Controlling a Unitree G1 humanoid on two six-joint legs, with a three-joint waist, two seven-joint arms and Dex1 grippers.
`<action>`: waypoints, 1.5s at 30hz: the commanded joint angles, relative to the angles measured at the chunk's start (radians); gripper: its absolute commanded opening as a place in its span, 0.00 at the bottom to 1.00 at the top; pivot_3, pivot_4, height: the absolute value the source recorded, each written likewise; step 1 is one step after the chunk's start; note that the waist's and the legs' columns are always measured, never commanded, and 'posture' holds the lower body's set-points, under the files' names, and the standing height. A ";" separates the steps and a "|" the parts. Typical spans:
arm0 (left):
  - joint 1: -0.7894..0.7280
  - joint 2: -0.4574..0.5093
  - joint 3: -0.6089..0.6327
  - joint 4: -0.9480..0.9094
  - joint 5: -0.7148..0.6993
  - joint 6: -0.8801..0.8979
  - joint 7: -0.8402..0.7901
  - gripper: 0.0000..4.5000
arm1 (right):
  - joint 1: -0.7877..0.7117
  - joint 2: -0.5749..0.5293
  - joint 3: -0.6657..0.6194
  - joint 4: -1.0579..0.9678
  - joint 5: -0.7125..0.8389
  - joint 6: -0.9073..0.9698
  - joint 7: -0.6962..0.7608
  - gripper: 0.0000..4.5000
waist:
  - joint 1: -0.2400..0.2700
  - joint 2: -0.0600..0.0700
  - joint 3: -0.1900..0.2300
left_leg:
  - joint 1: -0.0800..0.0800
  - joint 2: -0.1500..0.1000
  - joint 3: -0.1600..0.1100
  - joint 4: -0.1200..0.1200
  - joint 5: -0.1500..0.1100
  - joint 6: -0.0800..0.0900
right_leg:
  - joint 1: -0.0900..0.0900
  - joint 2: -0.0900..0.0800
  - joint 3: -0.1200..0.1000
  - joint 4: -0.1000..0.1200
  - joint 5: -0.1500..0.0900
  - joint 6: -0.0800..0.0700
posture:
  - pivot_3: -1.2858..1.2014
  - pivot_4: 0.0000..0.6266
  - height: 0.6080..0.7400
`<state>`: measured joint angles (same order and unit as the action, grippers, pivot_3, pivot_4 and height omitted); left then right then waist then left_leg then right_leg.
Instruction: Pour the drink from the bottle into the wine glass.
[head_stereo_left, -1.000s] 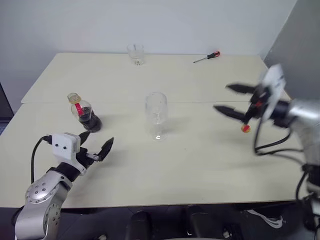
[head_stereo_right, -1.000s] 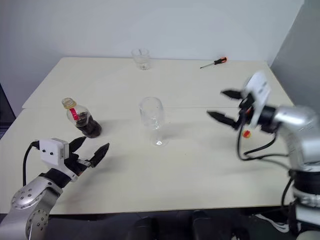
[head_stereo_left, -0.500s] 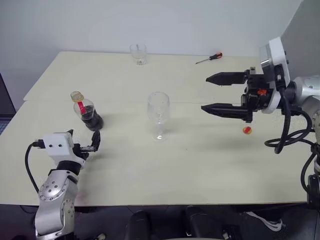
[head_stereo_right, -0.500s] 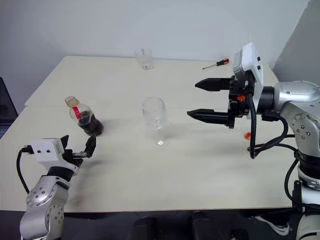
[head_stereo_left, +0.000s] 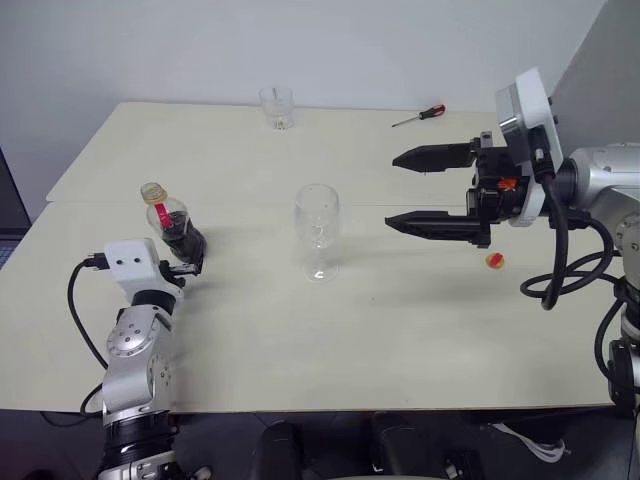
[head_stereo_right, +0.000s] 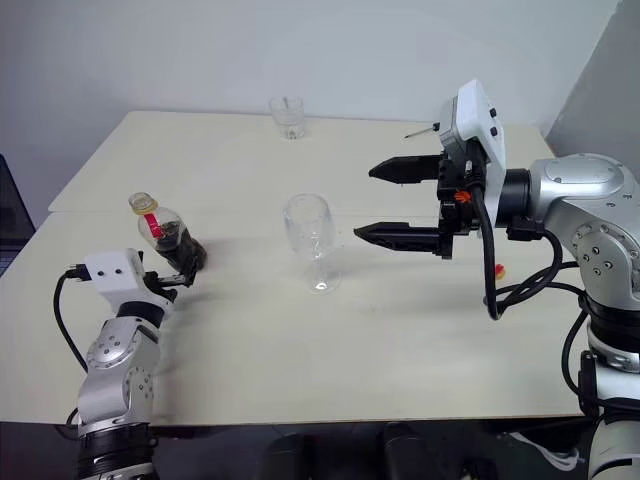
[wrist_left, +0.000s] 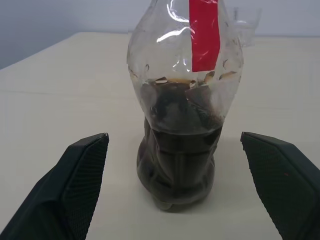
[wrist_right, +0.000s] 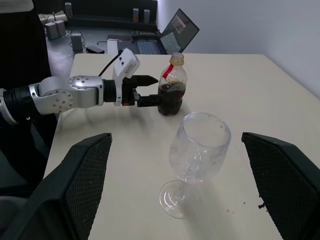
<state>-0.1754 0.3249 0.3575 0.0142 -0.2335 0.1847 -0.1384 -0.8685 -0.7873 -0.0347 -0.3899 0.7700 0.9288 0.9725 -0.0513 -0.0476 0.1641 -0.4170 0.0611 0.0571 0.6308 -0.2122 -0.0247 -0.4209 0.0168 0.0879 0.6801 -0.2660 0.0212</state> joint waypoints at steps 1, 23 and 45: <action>-0.045 0.011 -0.015 0.017 0.019 -0.033 -0.003 1.00 | -0.032 0.004 -0.019 -0.042 0.024 0.006 -0.032 0.99 | 0.000 0.000 0.000 | 0.000 0.000 0.000 0.000 0.000 0.000 | 0.000 0.000 0.000 0.000 0.000 0.000 | 0.52 0.24 1.00; -0.197 0.079 -0.042 0.206 0.052 -0.106 -0.049 0.36 | 0.031 0.006 0.006 -0.099 0.005 0.008 -0.116 1.00 | 0.002 0.000 0.000 | 0.000 0.000 0.000 0.000 0.000 0.000 | 0.000 0.000 -0.001 0.000 0.000 0.000 | 0.52 0.24 1.00; -0.634 0.298 -0.352 0.363 0.199 -0.223 -0.476 0.18 | 0.250 -0.067 -0.121 -0.241 0.050 0.056 -0.230 1.00 | 0.021 -0.004 0.002 | -0.004 -0.001 0.000 0.000 0.000 0.000 | -0.001 0.001 -0.003 -0.001 0.000 0.001 | 0.52 0.24 1.00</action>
<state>-0.7694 0.5946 0.0241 0.3641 -0.0687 0.0386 -0.5812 -0.6262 -0.8384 -0.1035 -0.5889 0.7963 0.9752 0.7622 -0.0302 -0.0513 0.1663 -0.4208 0.0598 0.0570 0.6311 -0.2121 -0.0248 -0.4224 0.0178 0.0849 0.6795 -0.2661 0.0220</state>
